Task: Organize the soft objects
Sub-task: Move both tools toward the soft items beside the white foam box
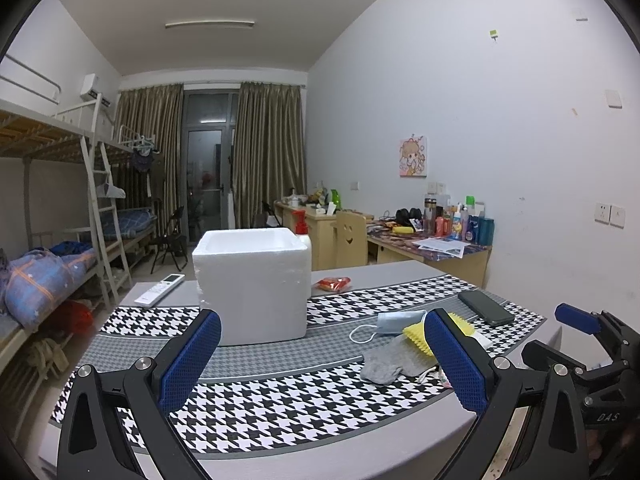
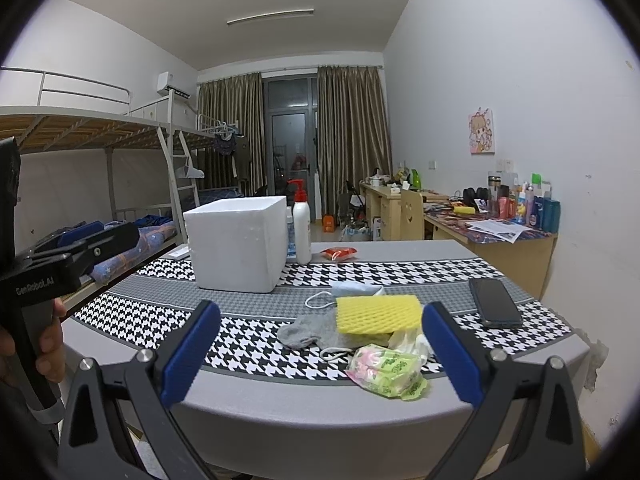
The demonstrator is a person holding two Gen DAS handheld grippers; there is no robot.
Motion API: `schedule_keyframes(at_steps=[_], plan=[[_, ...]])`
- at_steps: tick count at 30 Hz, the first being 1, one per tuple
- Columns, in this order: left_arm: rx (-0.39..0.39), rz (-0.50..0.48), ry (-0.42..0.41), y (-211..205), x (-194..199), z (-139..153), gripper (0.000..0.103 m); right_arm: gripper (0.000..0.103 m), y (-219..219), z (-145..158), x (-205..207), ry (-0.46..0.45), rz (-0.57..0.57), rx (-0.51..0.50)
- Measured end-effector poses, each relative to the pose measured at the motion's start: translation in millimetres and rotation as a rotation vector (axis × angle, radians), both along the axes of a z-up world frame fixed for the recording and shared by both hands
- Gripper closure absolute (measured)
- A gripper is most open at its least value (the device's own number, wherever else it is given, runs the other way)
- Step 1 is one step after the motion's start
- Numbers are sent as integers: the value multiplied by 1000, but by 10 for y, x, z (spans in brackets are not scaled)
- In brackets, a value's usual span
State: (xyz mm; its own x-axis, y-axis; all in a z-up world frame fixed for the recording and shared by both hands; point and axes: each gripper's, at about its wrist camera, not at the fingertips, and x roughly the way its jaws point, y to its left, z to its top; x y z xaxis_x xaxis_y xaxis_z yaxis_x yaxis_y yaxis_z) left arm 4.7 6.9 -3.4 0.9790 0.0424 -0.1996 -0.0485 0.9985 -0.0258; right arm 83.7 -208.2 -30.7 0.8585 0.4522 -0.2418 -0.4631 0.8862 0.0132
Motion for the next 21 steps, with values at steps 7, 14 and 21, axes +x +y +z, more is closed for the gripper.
schedule_keyframes(at_steps=[7,14,21], plan=[[0,11,9,19,5,-16,1,1,-7,8,3,-3,-3,0],[8,8,18,12,20,-19,1,1,-13,8,14,-1,0,-2],[11,6,20,1,20,-33,1,1,-3,4,35,5,-4,-2]])
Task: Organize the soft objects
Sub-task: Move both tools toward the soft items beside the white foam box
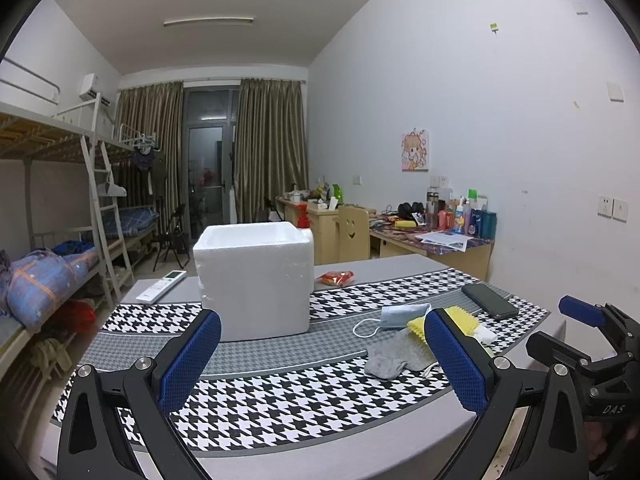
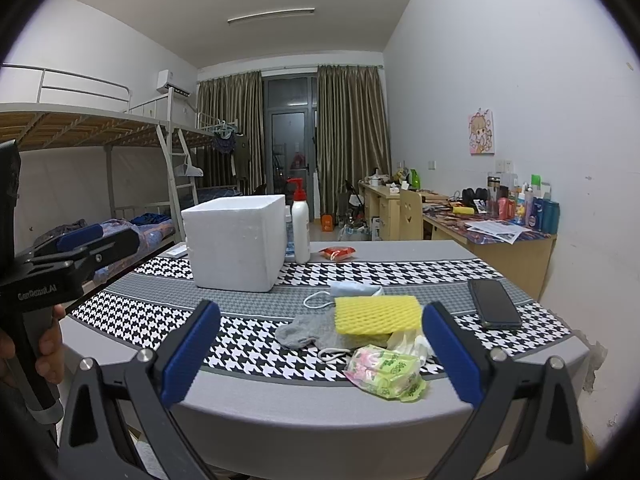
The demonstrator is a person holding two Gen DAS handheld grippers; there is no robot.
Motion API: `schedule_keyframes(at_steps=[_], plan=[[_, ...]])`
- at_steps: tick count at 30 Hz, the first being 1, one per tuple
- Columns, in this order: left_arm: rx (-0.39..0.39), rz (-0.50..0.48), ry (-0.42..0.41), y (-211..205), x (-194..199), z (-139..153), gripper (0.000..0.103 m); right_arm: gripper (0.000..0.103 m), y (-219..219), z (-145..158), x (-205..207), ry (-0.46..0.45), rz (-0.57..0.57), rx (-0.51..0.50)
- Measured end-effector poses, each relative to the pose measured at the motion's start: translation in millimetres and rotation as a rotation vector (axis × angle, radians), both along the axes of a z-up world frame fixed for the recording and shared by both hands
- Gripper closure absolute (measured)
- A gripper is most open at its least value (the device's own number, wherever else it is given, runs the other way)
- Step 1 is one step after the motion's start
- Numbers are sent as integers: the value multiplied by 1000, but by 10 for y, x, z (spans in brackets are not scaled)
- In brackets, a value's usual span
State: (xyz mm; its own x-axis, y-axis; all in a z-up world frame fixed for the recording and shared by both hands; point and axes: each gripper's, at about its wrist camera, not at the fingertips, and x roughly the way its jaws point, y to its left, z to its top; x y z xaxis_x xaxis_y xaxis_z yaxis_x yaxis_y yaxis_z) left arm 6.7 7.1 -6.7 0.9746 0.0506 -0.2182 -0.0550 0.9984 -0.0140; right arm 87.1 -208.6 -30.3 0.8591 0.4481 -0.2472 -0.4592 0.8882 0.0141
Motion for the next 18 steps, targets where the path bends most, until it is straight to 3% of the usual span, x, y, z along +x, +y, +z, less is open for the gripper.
schedule_keyframes(at_steps=[18], plan=[[-10,-51,74,-91,440,-71,1,1,-29,-70,265,54,-35,-7]])
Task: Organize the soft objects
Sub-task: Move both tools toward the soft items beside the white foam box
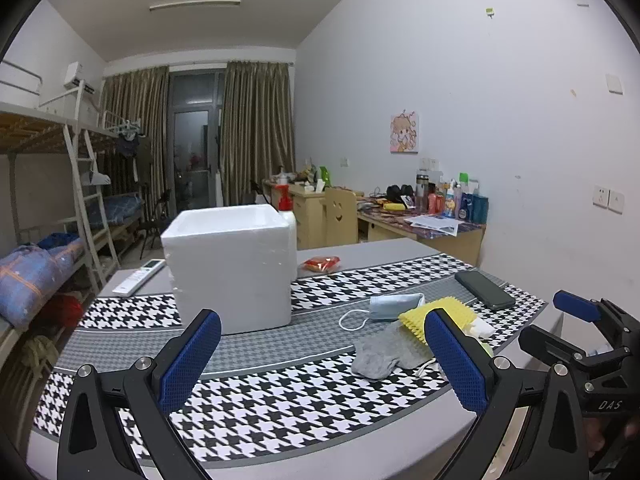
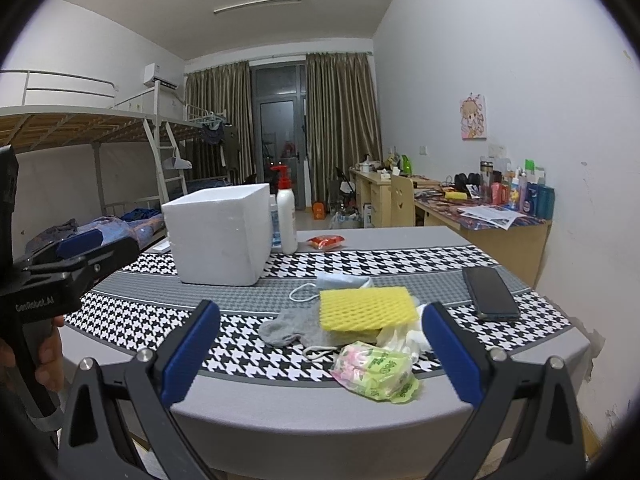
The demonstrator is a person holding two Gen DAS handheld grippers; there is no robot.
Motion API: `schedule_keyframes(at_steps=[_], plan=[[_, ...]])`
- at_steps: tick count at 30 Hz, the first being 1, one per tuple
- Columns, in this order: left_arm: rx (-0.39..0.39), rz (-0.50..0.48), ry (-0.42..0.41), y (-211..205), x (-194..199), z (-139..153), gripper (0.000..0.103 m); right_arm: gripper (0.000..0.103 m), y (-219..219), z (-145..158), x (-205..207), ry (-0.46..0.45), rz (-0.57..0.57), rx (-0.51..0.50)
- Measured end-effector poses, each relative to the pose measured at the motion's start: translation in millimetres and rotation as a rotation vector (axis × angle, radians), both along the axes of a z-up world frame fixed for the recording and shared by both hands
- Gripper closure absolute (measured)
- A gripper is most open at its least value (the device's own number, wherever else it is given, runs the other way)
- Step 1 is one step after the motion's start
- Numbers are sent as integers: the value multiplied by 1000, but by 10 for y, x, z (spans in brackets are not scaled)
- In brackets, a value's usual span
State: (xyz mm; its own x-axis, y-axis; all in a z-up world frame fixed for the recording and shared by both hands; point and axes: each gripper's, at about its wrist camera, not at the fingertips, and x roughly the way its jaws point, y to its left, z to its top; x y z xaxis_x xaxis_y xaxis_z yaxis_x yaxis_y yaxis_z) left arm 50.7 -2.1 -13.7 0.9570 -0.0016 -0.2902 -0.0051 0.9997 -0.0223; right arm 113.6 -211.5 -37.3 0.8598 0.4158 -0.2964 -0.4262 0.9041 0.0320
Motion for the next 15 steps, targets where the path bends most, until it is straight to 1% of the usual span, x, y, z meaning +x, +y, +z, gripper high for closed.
schedule_keyframes(at_steps=[7,15], plan=[[-10,-22,51,-21,249,-96,1,1,2,-37,151,33,-14,-16],[-12,-43,89,-49,466,-206,1,1,-5,-101,329,68,-37,-21]])
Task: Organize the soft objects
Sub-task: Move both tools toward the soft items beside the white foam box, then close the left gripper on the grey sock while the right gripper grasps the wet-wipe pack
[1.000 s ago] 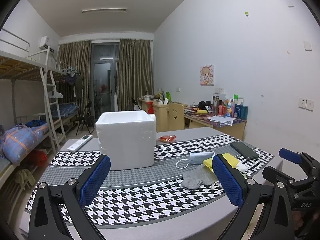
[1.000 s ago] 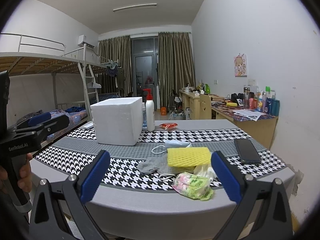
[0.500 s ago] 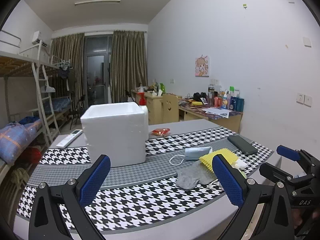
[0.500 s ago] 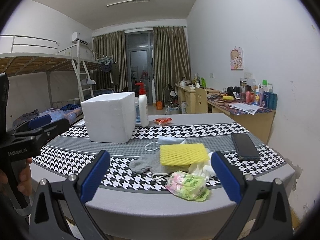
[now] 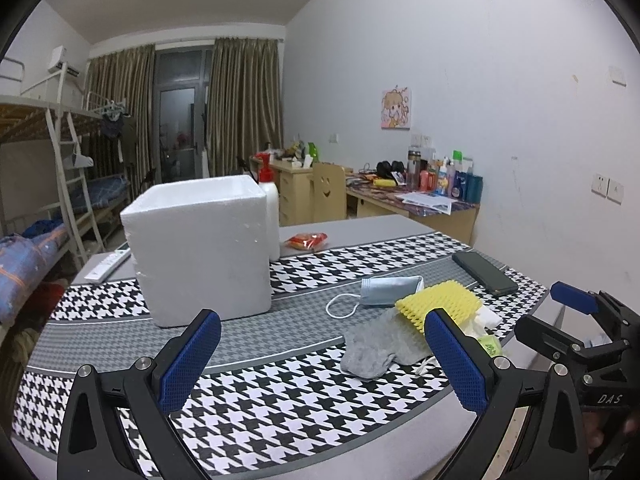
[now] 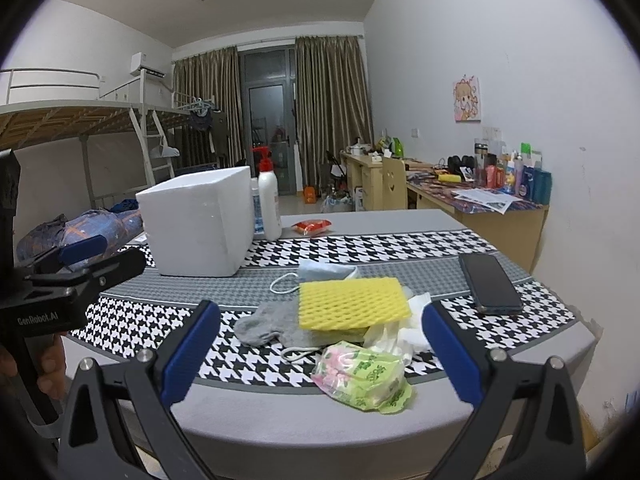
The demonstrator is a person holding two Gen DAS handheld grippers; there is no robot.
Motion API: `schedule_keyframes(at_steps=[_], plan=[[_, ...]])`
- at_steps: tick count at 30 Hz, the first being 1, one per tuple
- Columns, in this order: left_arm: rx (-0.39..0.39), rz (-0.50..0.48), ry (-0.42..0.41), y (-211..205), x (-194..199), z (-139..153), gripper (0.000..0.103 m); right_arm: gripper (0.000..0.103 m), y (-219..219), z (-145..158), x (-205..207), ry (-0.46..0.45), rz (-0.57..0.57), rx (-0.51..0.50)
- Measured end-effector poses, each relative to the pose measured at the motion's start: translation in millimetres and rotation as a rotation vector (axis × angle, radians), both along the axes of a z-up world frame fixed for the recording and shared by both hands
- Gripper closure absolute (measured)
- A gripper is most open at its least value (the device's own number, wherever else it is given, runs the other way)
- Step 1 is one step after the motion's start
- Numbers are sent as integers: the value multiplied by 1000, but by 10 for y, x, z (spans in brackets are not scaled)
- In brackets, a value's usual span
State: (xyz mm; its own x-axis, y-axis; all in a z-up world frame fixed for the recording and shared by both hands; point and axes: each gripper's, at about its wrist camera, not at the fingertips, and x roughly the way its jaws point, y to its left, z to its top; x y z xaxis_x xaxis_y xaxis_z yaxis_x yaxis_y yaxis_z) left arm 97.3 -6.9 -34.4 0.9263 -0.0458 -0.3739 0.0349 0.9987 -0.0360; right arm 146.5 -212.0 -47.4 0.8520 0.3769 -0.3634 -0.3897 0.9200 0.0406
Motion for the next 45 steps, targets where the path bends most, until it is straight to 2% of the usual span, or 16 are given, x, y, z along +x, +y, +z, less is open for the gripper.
schedule_keyframes(at_steps=[29,34,40,45], plan=[[36,-96,191,-230,737,-407,1,1,-129,-253,368,107,-39,-30],[11,-160,262,-227,885,-475,1,1,-116,-264,426,118,-35,-31],[46,-229,312,-328,1001,-500,2,1,-124,-285,474,128,-28,-32],[-17,-281,369,-307,1166,-532,5,1,-139,-327,489,141,-35,-37]])
